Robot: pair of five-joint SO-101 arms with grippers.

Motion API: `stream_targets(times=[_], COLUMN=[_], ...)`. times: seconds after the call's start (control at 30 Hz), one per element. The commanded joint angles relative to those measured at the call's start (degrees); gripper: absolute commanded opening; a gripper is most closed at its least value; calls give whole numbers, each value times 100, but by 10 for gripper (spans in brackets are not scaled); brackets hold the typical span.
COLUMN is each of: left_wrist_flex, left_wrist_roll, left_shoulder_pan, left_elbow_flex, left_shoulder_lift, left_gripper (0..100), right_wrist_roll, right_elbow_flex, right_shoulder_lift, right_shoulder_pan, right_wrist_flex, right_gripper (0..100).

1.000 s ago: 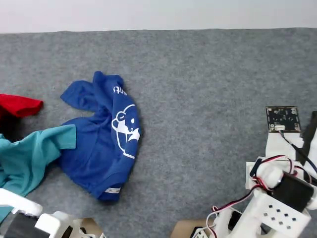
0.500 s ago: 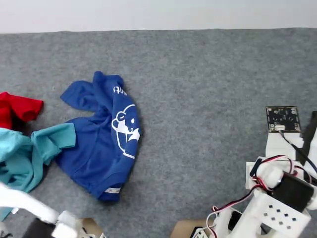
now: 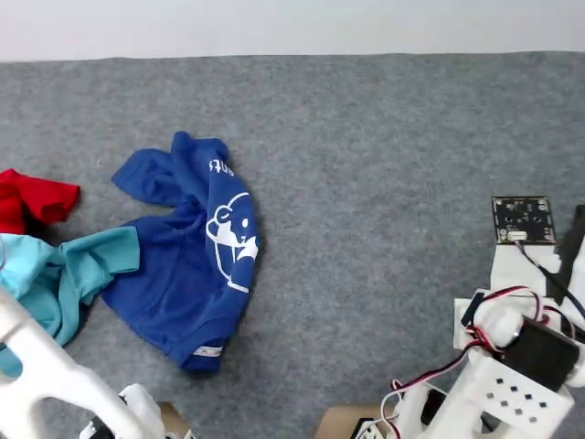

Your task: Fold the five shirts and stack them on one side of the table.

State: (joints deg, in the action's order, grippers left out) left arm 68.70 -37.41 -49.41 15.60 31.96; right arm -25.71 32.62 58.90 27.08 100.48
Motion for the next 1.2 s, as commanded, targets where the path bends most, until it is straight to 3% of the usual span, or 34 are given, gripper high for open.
stream_targets(times=[0.0,0.33,0.6,1.0,1.17], left_wrist_flex=[9,1424,1538,1011,607], left_wrist_roll=[-53,-220,-818,-1899,-2031], left_shoulder_pan=[18,2075,3332,3516,3499], left_elbow_flex=[-110,1235,2923,3978,4303], left_shoulder_lift=[202,202,202,193,193], left_gripper=[198,199,199,200,200], right_wrist_roll=[-26,-35,-62,-70,-70], right_elbow_flex=[0,167,167,167,167], right_shoulder_lift=[75,57,57,57,57], right_shoulder_pan=[57,48,57,57,48], right_wrist_flex=[233,180,180,180,180], right_gripper=[9,9,9,9,9])
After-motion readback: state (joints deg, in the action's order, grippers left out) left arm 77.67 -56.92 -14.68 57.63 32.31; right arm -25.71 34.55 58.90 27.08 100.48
